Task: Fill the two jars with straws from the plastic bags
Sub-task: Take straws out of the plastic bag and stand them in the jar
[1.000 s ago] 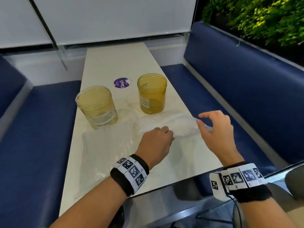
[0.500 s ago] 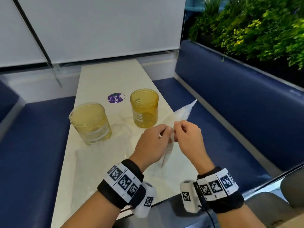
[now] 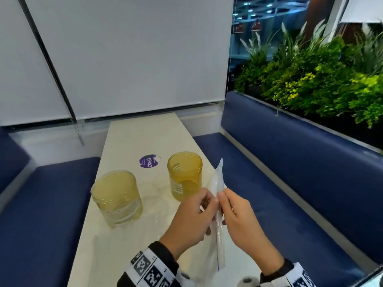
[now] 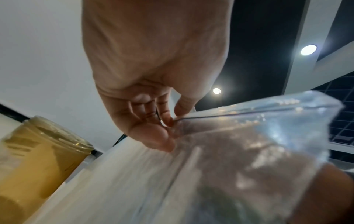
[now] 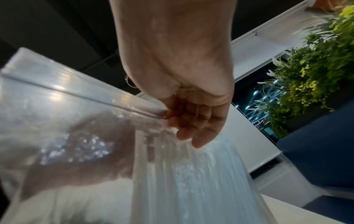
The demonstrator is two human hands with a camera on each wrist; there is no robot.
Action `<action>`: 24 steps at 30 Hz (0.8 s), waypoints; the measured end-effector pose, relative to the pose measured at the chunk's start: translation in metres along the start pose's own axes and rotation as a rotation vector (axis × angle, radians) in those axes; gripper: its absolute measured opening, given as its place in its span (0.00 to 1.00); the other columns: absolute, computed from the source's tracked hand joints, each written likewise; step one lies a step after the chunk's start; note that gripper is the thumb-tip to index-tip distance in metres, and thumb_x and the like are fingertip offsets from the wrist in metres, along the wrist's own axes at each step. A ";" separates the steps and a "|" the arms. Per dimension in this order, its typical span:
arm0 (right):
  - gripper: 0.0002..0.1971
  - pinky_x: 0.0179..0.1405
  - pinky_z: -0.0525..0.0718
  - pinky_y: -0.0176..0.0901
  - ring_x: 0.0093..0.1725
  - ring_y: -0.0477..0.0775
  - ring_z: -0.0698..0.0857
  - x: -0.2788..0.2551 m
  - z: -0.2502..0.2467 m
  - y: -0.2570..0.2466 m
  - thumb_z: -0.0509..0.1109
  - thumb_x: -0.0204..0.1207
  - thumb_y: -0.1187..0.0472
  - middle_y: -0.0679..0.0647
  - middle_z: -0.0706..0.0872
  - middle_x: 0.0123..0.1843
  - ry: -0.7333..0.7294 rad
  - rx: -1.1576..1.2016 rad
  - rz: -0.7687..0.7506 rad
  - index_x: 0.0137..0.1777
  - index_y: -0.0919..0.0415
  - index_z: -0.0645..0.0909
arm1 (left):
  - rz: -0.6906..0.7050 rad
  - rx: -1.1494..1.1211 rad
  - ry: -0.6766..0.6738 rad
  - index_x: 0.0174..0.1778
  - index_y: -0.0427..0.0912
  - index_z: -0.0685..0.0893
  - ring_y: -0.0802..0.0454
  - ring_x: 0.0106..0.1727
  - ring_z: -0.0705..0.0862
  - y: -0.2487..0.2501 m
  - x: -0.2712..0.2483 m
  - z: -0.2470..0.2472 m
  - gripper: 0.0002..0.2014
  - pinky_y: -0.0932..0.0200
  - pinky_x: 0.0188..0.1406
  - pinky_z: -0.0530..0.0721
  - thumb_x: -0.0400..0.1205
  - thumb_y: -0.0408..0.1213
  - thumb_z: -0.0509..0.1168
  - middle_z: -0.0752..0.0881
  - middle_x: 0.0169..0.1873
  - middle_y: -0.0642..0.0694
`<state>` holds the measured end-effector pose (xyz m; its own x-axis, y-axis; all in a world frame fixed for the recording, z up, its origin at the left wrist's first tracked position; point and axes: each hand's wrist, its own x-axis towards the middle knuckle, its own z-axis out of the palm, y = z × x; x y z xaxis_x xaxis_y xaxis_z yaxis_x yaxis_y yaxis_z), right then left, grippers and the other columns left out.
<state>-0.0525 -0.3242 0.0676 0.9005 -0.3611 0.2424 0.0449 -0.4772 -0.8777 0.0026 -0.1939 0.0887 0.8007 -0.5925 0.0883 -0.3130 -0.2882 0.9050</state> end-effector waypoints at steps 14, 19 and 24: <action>0.22 0.23 0.61 0.37 0.23 0.47 0.63 0.004 -0.010 -0.028 0.62 0.82 0.54 0.50 0.68 0.23 0.108 -0.587 0.056 0.26 0.54 0.63 | -0.074 0.155 0.277 0.29 0.40 0.73 0.50 0.25 0.89 -0.008 0.011 -0.014 0.13 0.40 0.28 0.86 0.79 0.36 0.64 0.83 0.24 0.41; 0.18 0.22 0.61 0.37 0.24 0.47 0.61 0.009 -0.025 -0.032 0.65 0.76 0.62 0.50 0.66 0.23 0.104 -0.666 0.121 0.26 0.55 0.64 | -0.006 0.395 0.267 0.30 0.43 0.75 0.43 0.32 0.85 0.002 0.010 -0.029 0.07 0.45 0.31 0.83 0.72 0.34 0.67 0.82 0.26 0.43; 0.08 0.26 0.68 0.36 0.32 0.47 0.74 0.016 -0.014 -0.047 0.63 0.83 0.57 0.46 0.83 0.39 -0.043 -0.943 0.051 0.53 0.44 0.82 | -0.011 0.730 0.095 0.51 0.53 0.88 0.43 0.51 0.85 0.016 0.018 -0.026 0.13 0.57 0.41 0.76 0.82 0.32 0.61 0.85 0.46 0.50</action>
<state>-0.0460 -0.3186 0.1190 0.9076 -0.3788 0.1809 -0.3467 -0.9193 -0.1861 0.0249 -0.1898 0.1156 0.8360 -0.5288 0.1466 -0.5389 -0.7408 0.4010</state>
